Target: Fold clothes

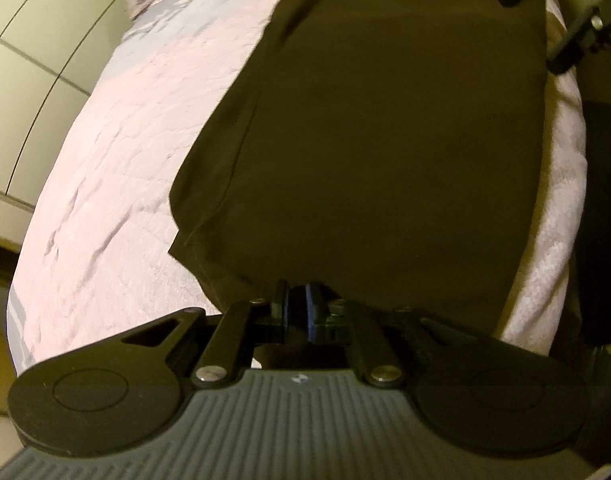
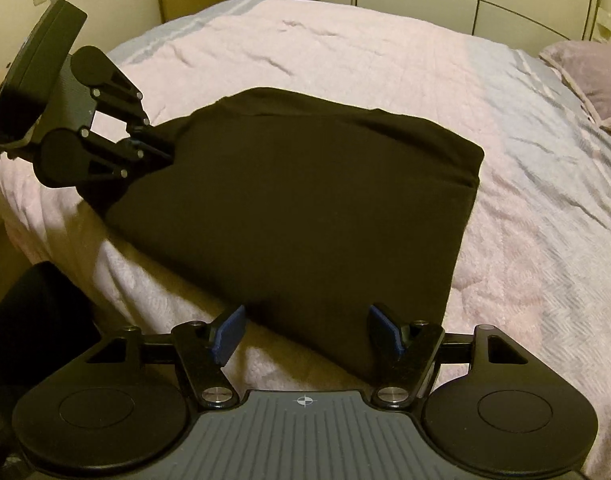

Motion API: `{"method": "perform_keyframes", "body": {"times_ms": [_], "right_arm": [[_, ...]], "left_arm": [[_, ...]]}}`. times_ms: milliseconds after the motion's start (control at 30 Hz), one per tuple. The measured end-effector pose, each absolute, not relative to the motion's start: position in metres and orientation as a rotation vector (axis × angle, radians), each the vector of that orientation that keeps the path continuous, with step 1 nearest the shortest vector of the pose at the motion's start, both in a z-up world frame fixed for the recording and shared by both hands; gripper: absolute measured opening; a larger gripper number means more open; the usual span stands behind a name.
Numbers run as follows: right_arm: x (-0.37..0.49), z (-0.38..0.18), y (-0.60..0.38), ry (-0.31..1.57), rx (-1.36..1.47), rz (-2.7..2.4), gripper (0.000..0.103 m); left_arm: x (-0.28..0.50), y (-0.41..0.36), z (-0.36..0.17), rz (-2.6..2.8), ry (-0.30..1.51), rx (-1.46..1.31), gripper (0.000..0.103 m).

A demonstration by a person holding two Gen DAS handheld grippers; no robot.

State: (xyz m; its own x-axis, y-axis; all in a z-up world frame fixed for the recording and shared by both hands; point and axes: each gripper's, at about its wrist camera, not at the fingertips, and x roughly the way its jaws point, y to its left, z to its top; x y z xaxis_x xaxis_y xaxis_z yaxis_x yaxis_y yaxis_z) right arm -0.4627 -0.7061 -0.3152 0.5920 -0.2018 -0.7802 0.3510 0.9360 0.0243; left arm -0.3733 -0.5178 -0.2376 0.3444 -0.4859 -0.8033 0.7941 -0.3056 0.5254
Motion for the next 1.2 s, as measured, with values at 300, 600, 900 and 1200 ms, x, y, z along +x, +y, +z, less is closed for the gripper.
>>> {"method": "perform_keyframes", "body": {"times_ms": [300,600,900,1200], "right_arm": [[-0.453,-0.311,-0.707,0.918,0.151,-0.288,0.071],[-0.44,-0.324,-0.728,0.954,0.304,-0.234,0.073],[-0.421,-0.289,-0.728,1.071,0.384,-0.264,0.073],[-0.419,-0.248,-0.722,1.141,0.287,-0.293,0.073]], "left_arm": [[-0.366,-0.534,-0.239,-1.382,0.319,1.491,0.005],[-0.345,-0.555,-0.236,-1.509,0.383,1.564,0.006],[-0.347,-0.578,-0.228,-1.437,0.551,1.646,0.006],[-0.335,-0.586,-0.212,-1.413,0.662,1.647,0.03]]}}
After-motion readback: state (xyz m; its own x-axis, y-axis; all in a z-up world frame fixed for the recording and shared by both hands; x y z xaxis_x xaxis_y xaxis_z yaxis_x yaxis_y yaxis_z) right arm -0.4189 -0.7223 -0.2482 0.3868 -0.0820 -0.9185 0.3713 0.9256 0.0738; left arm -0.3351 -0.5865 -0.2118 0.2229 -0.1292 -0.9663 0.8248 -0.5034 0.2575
